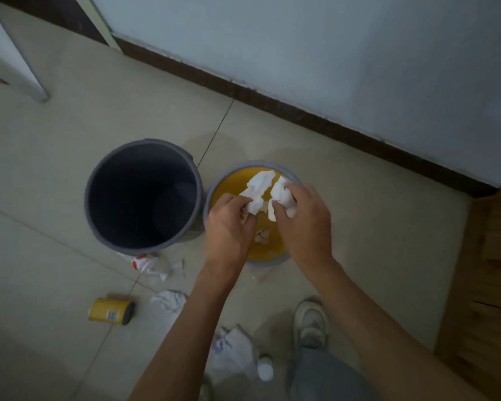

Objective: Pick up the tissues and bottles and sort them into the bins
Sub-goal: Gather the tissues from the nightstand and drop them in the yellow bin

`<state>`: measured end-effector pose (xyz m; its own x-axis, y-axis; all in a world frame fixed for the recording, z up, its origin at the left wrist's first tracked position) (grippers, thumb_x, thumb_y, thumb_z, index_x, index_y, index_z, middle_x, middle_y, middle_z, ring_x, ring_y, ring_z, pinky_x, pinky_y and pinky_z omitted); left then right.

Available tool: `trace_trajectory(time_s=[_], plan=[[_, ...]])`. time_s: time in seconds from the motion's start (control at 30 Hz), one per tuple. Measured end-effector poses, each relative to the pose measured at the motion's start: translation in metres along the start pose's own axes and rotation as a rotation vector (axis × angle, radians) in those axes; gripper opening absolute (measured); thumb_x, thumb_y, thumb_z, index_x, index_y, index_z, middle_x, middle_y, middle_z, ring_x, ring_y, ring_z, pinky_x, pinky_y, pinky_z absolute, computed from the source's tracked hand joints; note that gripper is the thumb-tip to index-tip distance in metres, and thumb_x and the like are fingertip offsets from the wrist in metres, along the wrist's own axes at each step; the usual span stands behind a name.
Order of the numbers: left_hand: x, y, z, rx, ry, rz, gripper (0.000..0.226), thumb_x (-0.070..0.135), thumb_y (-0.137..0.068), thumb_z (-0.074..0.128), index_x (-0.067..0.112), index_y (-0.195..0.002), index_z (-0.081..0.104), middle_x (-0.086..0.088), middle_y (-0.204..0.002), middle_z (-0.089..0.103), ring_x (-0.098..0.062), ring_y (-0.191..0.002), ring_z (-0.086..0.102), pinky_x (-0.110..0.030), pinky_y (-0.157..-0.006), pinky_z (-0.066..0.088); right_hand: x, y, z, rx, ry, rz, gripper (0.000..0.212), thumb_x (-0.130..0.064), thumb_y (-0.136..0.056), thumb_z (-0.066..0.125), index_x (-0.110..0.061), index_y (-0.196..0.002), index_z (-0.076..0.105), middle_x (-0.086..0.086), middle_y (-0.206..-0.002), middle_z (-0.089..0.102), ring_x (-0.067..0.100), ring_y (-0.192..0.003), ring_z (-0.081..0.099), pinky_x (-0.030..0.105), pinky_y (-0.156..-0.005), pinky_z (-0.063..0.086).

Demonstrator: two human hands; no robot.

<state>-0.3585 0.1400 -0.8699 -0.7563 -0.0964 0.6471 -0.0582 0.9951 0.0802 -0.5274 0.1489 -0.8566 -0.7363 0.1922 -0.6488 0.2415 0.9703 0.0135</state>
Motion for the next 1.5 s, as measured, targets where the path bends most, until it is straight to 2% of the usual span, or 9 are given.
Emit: trace_trajectory(time_s=[0.17, 0.33, 0.47, 0.53, 0.63, 0.77, 0.9, 1.2, 1.5], plan=[[-0.037, -0.004, 0.049, -0.202, -0.089, -0.117, 0.033, 0.022, -0.092, 0.077, 0.016, -0.124, 0.074, -0.003, -0.120, 0.070, -0.021, -0.107, 0.066, -0.024, -0.084, 0.047, 0.053, -0.008, 0.063, -0.223, 0.070, 0.052, 0.038, -0.035, -0.095, 0.068, -0.019, -0.128, 0.060, 0.001, -0.124, 0.062, 0.023, -0.112, 0.060, 0.036, -0.084, 0.053], [-0.054, -0.005, 0.073, -0.579, -0.258, -0.205, 0.095, 0.047, -0.086, 0.081, 0.024, -0.163, 0.029, -0.012, -0.159, 0.042, -0.036, -0.142, 0.045, -0.046, -0.113, 0.041, 0.078, -0.001, 0.098, -0.672, 0.183, 0.161, 0.093, -0.046, -0.088, 0.078, -0.023, -0.161, 0.025, 0.008, -0.160, 0.036, 0.032, -0.147, 0.037, 0.050, -0.115, 0.041], [-0.040, -0.012, 0.053, -0.666, -0.404, -0.173, 0.096, 0.060, -0.089, 0.071, 0.025, -0.164, 0.023, -0.016, -0.168, 0.026, -0.042, -0.151, 0.029, -0.053, -0.121, 0.031, 0.055, -0.006, 0.079, -0.810, 0.256, 0.156, 0.094, -0.054, -0.093, 0.068, -0.027, -0.166, 0.014, 0.010, -0.168, 0.020, 0.035, -0.153, 0.028, 0.052, -0.118, 0.037], [-0.020, -0.015, 0.031, -0.657, -0.493, -0.121, 0.096, 0.063, -0.089, 0.070, 0.026, -0.164, 0.023, -0.014, -0.170, 0.020, -0.042, -0.153, 0.023, -0.057, -0.121, 0.031, 0.037, -0.007, 0.058, -0.819, 0.328, 0.152, 0.087, -0.055, -0.092, 0.068, -0.029, -0.162, 0.024, 0.010, -0.163, 0.027, 0.036, -0.148, 0.035, 0.051, -0.111, 0.044], [0.029, -0.016, -0.015, -0.601, -0.576, -0.044, 0.084, 0.058, -0.089, 0.070, 0.031, -0.158, 0.029, -0.010, -0.167, 0.021, -0.045, -0.148, 0.028, -0.068, -0.111, 0.038, -0.006, -0.013, 0.010, -0.706, 0.431, 0.137, 0.059, -0.046, -0.092, 0.068, -0.027, -0.143, 0.047, 0.009, -0.147, 0.044, 0.035, -0.135, 0.046, 0.046, -0.097, 0.050], [0.125, 0.002, -0.106, -0.523, -0.613, 0.141, 0.065, 0.052, -0.092, 0.070, 0.028, -0.146, 0.041, -0.011, -0.157, 0.033, -0.040, -0.141, 0.036, -0.064, -0.107, 0.043, -0.089, -0.003, -0.095, -0.558, 0.507, 0.136, 0.057, -0.036, -0.092, 0.067, -0.021, -0.142, 0.044, 0.010, -0.142, 0.041, 0.033, -0.128, 0.043, 0.047, -0.095, 0.053], [0.198, 0.022, -0.191, -0.432, -0.578, 0.287, 0.069, 0.047, -0.092, 0.072, 0.026, -0.150, 0.044, -0.013, -0.157, 0.038, -0.036, -0.140, 0.040, -0.050, -0.111, 0.042, -0.159, 0.018, -0.188, -0.402, 0.524, 0.133, 0.053, -0.024, -0.090, 0.065, -0.022, -0.140, 0.047, 0.008, -0.139, 0.042, 0.031, -0.126, 0.043, 0.044, -0.092, 0.052], [0.358, 0.152, -0.400, -0.320, -0.436, 0.548, 0.082, 0.048, -0.080, 0.085, 0.023, -0.151, 0.053, -0.016, -0.146, 0.052, -0.039, -0.134, 0.045, -0.049, -0.113, 0.041, -0.317, 0.186, -0.437, 0.013, 0.330, 0.291, 0.040, -0.024, -0.094, 0.064, -0.019, -0.132, 0.055, 0.010, -0.141, 0.044, 0.031, -0.128, 0.044, 0.045, -0.090, 0.050], [0.486, 0.317, -0.452, -0.341, -0.321, 0.802, 0.083, 0.057, -0.078, 0.085, 0.029, -0.150, 0.054, -0.010, -0.161, 0.039, -0.039, -0.147, 0.030, -0.054, -0.120, 0.029, -0.359, 0.366, -0.582, 0.286, 0.171, 0.597, 0.059, -0.036, -0.101, 0.062, -0.018, -0.154, 0.041, 0.014, -0.162, 0.032, 0.031, -0.147, 0.032, 0.043, -0.114, 0.039]])
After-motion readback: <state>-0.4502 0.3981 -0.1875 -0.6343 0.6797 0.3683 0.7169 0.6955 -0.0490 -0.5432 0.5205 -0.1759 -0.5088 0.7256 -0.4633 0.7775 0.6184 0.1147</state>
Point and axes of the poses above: each hand's wrist, its own y-axis away from the middle knuckle, its own z-axis out of the palm, x = y × z, the point moved 6 cm from there along -y, towards the middle knuckle
